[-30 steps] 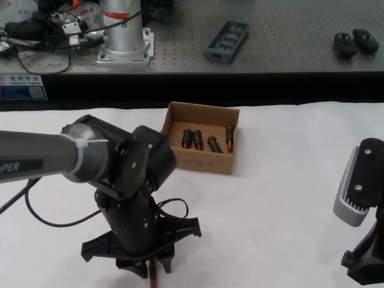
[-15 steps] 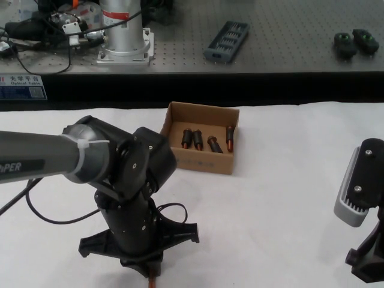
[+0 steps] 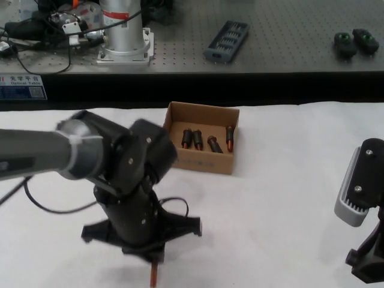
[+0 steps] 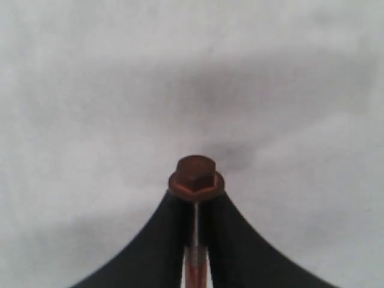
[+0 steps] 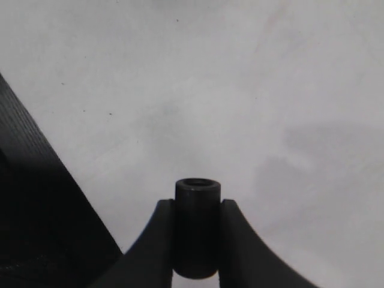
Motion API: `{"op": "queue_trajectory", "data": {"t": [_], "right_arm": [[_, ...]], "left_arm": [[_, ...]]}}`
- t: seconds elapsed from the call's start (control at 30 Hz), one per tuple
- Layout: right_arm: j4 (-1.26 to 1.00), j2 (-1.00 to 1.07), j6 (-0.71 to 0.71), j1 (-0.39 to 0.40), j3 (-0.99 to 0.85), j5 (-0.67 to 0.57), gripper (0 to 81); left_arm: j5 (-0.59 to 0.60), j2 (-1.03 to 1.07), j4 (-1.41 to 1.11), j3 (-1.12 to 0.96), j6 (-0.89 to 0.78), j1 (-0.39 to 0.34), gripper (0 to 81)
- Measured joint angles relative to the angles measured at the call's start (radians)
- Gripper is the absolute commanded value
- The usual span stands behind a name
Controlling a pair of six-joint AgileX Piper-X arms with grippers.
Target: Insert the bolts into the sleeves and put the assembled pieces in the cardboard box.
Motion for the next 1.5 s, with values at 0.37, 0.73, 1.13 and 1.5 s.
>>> {"op": "queue_trajectory", "data": {"t": [0.37,0.73,1.13,1.5], "right_arm": [[-0.256,0.0,0.161,0.0,0.0,-0.205,1.9],[-0.643,0.06,0.404,0.003,0.0,-0.364,1.9],[-0.963,0.144,0.627,0.029,0.0,-0.44,1.9],[-1.001,0.144,0.675,0.029,0.0,-0.442,1.9]], "left_arm": [[0.132,-0.247,-0.286,0.001,0.111,0.052,0.6],[0.383,-0.341,-0.523,0.001,0.011,0.145,0.6],[0.537,-0.343,-0.71,0.001,-0.033,0.145,0.6],[0.543,-0.344,-0.714,0.001,-0.029,0.145,0.6]]}}
